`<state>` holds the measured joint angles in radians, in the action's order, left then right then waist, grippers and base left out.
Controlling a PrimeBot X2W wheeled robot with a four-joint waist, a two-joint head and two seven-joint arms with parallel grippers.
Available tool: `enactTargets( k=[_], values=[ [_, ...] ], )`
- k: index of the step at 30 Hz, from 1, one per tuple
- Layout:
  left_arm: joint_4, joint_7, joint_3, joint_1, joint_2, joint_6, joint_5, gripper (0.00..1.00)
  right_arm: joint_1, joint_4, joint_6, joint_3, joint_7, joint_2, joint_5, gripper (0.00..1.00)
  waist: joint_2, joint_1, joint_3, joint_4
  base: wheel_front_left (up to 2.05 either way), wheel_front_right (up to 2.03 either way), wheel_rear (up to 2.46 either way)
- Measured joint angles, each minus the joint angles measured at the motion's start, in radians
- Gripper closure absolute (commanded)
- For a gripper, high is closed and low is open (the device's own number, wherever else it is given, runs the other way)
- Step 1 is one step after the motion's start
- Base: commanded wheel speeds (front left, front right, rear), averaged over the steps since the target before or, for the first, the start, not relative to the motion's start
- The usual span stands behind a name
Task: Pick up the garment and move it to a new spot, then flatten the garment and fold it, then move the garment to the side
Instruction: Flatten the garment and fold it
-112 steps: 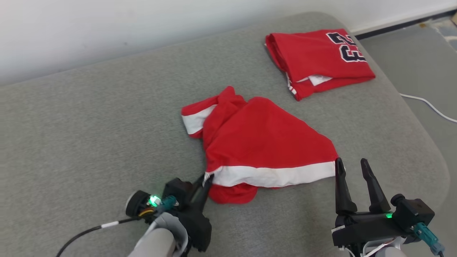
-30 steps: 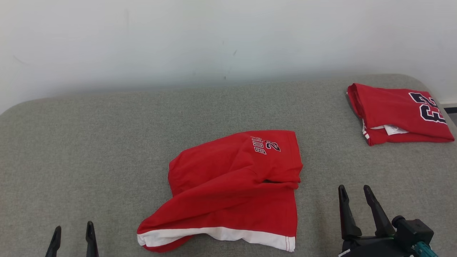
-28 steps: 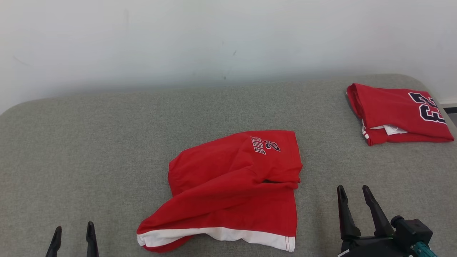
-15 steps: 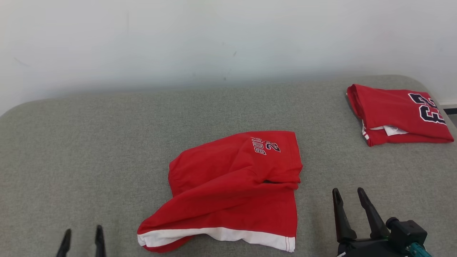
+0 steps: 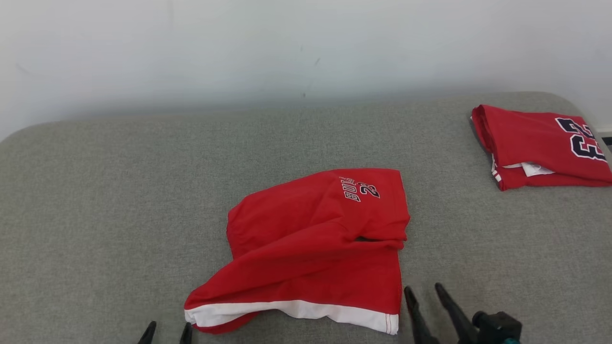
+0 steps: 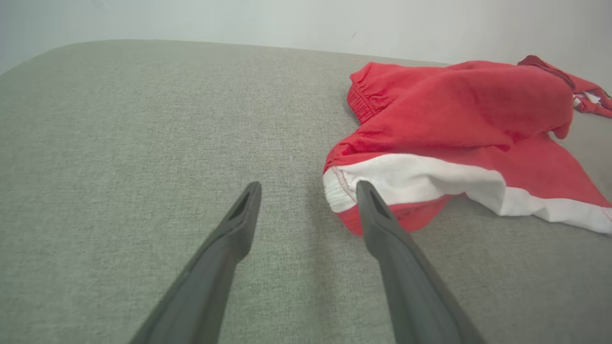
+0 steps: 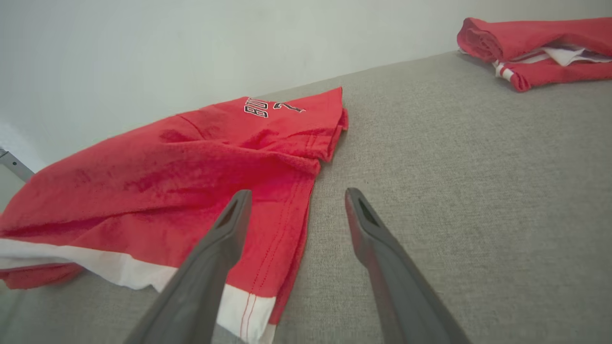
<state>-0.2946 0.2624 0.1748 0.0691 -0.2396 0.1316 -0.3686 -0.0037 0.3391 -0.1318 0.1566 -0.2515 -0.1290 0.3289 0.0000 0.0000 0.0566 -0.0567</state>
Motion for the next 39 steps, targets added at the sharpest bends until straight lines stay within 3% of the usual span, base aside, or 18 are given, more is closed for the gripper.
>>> enactTargets(
  k=[16,31,33,34,35,39],
  values=[
    [-0.164,-0.035,0.256,-0.179,-0.131,0.000,-0.181,0.00,-0.051,0.182,0.000,0.165,0.018,-0.006,0.027,0.00,0.0000,0.0000,0.028,-0.005,0.00,0.00,0.00],
    [-0.218,-0.016,0.431,-0.292,-0.180,0.000,-0.279,0.00,-0.105,0.261,0.000,0.198,0.001,-0.002,0.032,0.00,0.0000,0.0000,0.037,-0.018,0.00,0.00,0.00],
    [-0.224,-0.009,0.444,-0.308,-0.182,0.000,-0.279,0.02,-0.113,0.276,0.000,0.206,-0.001,0.001,0.032,0.66,0.0000,0.0000,0.037,-0.018,0.00,0.00,0.00],
    [-0.227,-0.008,0.449,-0.318,-0.182,0.000,-0.278,0.76,-0.119,0.286,0.000,0.210,-0.003,0.001,0.032,1.00,0.0000,0.0000,0.037,-0.018,0.00,0.00,0.00],
    [-0.231,-0.005,0.449,-0.326,-0.181,0.000,-0.278,1.00,-0.124,0.293,0.000,0.212,-0.004,0.001,0.032,1.00,0.0000,0.0000,0.036,-0.017,0.00,0.00,0.00],
    [-0.263,-0.002,0.435,-0.334,-0.174,0.000,-0.258,1.00,-0.136,0.313,0.000,0.212,-0.005,0.007,0.033,1.00,0.0001,0.0000,0.034,-0.018,0.00,0.00,0.00]
  ],
)
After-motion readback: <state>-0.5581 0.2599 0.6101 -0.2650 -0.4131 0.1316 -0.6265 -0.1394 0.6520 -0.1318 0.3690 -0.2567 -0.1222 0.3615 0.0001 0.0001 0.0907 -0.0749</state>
